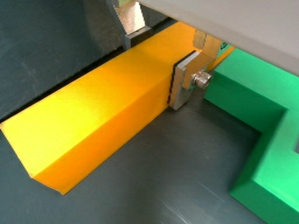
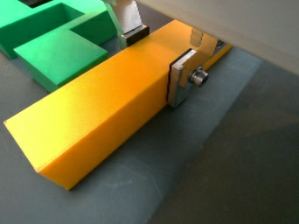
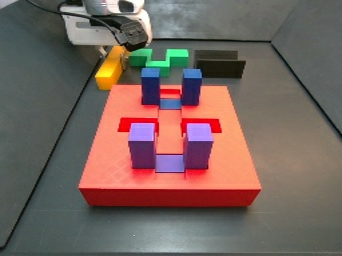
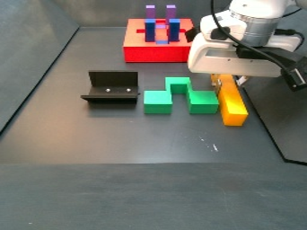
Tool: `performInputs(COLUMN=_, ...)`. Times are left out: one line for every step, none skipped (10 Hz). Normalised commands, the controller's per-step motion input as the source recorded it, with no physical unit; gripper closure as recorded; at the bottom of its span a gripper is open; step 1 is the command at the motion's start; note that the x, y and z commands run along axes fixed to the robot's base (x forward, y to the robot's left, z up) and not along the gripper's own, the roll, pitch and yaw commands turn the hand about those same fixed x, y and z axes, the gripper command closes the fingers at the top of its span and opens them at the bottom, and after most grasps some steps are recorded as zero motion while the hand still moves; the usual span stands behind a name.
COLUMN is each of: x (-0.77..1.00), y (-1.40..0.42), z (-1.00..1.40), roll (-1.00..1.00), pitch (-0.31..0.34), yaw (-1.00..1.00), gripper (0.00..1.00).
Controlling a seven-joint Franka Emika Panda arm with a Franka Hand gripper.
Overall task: Pick up the yellow object. Move up. Move to above the board. Insert the yellow object.
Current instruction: Move up, then move to above the board.
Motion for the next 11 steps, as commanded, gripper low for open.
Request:
performInputs(x=-0.04, y=0.02, z=0.83, roll=0.00, pitch=0.012, yaw=0.00, gripper=1.00)
performInputs(x=-0.10, y=0.01, z=0.69, roll=-0.02, pitch=0.068, yaw=-0.01, gripper=1.00)
performInputs(x=-0.07, y=0.00, z=0.54, roll=-0.04, pitch=0.077, yaw=-0.01, gripper=1.00)
performInputs(x=0.00, y=0.00, z=1.40, roll=0.00, pitch=0.000, yaw=0.00, gripper=1.00)
performInputs(x=-0.01, y=-0.01, z=1.40, roll=-0.03, pitch=0.004, yaw=0.00, gripper=1.00)
performInputs(x=-0.03, y=-0.02, z=1.40, roll=-0.08, pitch=0.030, yaw=0.00, gripper=1.00)
performInputs(x=-0.04, y=-0.02, z=1.40, roll=-0.13, pitch=0.019, yaw=-0.01, gripper=1.00)
performInputs(x=-0.01, y=0.00, z=1.40, roll=-0.18, pitch=0.010, yaw=-0.01, gripper=1.00)
performInputs(x=0.00, y=0.00, z=1.40, roll=-0.17, pitch=0.026, yaw=-0.01, gripper=1.00)
performInputs(x=0.01, y=0.00, z=1.40, roll=-0.13, pitch=0.053, yaw=-0.01, gripper=1.00)
performInputs(x=0.00, y=0.01, z=0.93, roll=-0.11, pitch=0.052, yaw=-0.01, gripper=1.00)
